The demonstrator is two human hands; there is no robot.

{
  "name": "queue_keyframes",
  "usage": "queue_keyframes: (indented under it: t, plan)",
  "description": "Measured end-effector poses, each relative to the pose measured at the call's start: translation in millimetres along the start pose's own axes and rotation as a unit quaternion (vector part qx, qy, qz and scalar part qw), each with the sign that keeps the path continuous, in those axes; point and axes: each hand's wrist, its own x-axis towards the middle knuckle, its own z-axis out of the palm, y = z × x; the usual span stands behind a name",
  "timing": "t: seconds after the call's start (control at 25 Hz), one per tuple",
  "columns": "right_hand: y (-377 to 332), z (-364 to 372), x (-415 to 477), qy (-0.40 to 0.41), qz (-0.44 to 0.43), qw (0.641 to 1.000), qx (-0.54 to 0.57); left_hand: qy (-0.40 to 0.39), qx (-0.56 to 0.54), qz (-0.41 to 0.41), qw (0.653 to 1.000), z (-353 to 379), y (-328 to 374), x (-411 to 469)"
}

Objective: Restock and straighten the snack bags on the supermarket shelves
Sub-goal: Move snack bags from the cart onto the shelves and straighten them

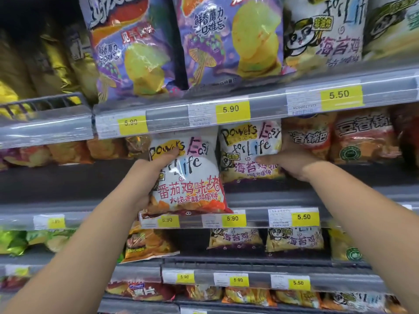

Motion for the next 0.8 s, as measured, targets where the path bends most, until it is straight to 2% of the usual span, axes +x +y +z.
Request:
queue_keyframes:
  t: [0.16,0.28,0.44,0.72,0.8]
  plan:
    - [2.4,5.2,-0.5,0.004,-0.006,1.0,0.006,0.023,-0.005,0.056,0.998,1.4,1.8,20.9]
    - [7.2,7.3,-2.6,0.028,-0.013,0.999,0.026,0.044,0.042,0.112,0.992,2.8,-0.2,36.5]
    - [11.8,16.0,1.4,0.036,-0.015,0.998,0.053,0.064,0.067,0.129,0.987,-0.1,-1.6,58.1]
    - [9.8,21.2,2.6,0.044,-0.019,0.997,0.062,0.032,0.062,0.189,0.979,1.6,-16.9,87.5]
    - [9.8,21.1,2.0,0.05,-0.001,0.998,0.045,0.022,0.099,0.19,0.977,-2.0,-23.1,92.7]
